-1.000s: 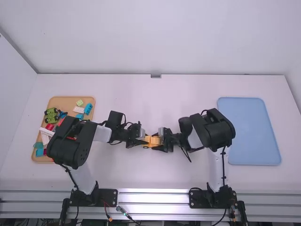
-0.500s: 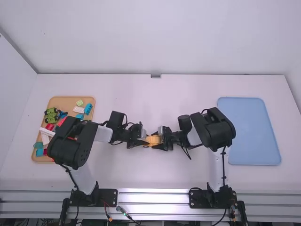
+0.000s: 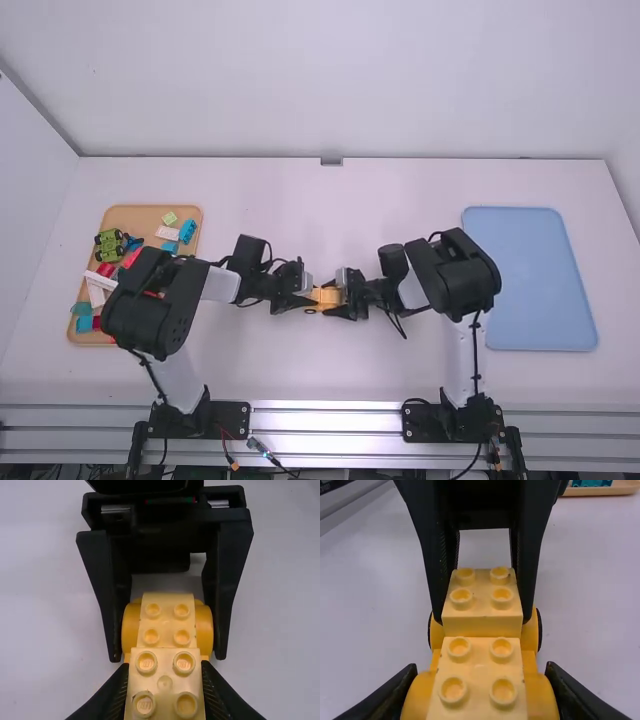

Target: Assemble lego blocks to make yellow taxi

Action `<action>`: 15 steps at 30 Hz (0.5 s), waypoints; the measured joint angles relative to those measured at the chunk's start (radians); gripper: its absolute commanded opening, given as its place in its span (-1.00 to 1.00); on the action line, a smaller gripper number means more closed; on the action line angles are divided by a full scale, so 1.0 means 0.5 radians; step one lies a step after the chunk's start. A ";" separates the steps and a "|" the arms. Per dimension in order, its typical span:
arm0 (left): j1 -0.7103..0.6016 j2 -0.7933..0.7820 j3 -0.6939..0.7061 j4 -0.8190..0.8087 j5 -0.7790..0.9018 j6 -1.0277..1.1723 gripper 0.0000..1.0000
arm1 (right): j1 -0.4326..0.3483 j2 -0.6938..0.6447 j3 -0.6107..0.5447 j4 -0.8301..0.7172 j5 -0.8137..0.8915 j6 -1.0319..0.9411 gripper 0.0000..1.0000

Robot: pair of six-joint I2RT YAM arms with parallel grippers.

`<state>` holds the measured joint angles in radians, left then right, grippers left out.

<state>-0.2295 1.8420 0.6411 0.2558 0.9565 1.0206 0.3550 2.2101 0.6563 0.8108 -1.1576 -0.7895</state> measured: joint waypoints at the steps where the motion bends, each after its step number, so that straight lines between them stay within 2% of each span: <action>1: 0.000 0.000 0.001 -0.001 -0.001 0.001 -0.88 | 0.000 0.000 -0.001 0.001 0.000 0.000 0.12; 3: 0.000 0.000 0.001 -0.001 0.000 0.001 -0.86 | 0.000 0.000 -0.001 0.002 0.001 0.002 0.11; 4: 0.000 0.000 0.001 0.001 0.000 -0.001 -0.77 | 0.000 0.000 -0.001 0.002 0.000 0.001 0.11; 6: 0.000 0.000 0.001 -0.001 0.000 0.000 -0.46 | 0.000 0.000 -0.001 0.002 0.001 0.001 0.14; 7: 0.000 0.000 0.001 0.000 0.001 -0.001 -0.40 | 0.000 0.000 0.000 0.002 0.002 0.001 0.14; 8: 0.000 0.000 0.001 0.000 0.002 0.005 -0.03 | 0.000 0.000 0.000 0.002 0.000 0.000 0.15; 9: -0.002 0.000 0.001 0.001 0.002 0.005 0.14 | 0.001 0.000 -0.001 0.002 0.002 0.002 0.15; 10: -0.009 0.000 0.001 0.000 0.006 -0.002 0.40 | 0.002 0.000 0.000 0.002 0.002 0.001 0.16; 11: -0.012 0.000 0.001 0.003 0.006 0.000 0.51 | 0.003 0.000 0.000 0.002 0.002 0.002 0.16; 12: -0.021 0.001 0.000 0.019 0.006 -0.005 0.75 | 0.005 0.000 -0.001 0.002 0.003 0.001 0.16; 15: -0.025 0.000 0.000 0.063 0.005 -0.014 0.91 | 0.005 0.000 0.000 -0.002 0.002 0.001 0.16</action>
<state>-0.2420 1.8420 0.6411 0.2871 0.9588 1.0138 0.3573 2.2101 0.6563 0.8101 -1.1568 -0.7891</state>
